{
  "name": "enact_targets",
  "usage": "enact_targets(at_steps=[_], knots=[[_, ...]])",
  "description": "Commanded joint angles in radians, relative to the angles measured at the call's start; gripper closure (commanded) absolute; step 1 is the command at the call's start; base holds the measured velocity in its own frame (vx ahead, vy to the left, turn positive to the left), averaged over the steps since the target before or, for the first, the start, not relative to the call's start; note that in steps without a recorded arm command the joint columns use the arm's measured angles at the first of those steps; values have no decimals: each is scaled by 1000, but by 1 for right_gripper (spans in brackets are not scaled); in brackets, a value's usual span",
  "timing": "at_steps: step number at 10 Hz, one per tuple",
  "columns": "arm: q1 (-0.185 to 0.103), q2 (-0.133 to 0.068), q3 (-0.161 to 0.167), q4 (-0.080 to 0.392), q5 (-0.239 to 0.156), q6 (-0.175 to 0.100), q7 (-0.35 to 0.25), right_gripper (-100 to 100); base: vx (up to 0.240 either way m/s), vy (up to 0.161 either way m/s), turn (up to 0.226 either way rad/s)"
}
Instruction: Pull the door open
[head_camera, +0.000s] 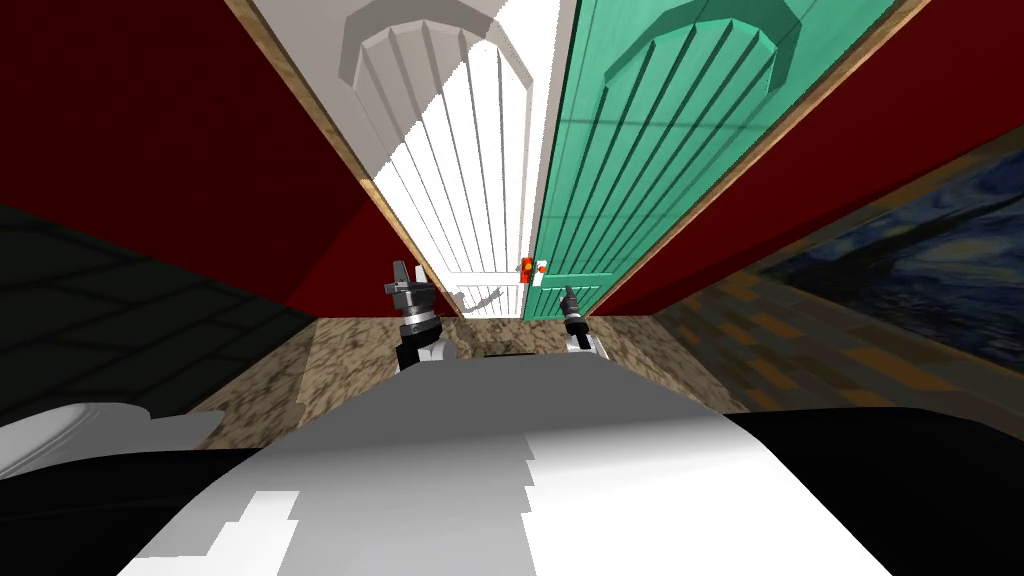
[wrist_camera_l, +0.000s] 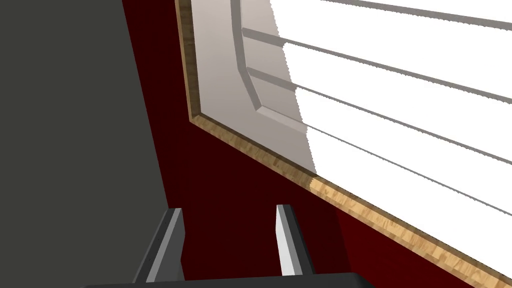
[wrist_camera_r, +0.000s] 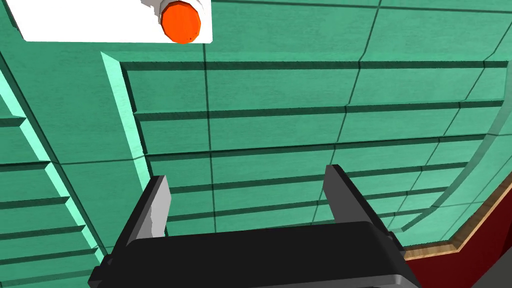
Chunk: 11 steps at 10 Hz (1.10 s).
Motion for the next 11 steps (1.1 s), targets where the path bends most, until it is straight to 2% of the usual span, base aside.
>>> enact_targets(at_steps=[1, 6, 8, 9, 11], knots=[[-10, 3, -3, 32, 13, 3, -22, -100, 207, 69, 54], [-36, 9, -8, 103, 42, 13, -71, -100, 206, 38, 48], [-36, 10, -7, 102, 43, 15, -71, -100, 139, 6, 26], [-23, -13, -39, 121, 32, 17, -78, -100, -37, -13, -60], [-11, -42, -79, 146, 16, 18, -85, -100, -66, -34, -46]])
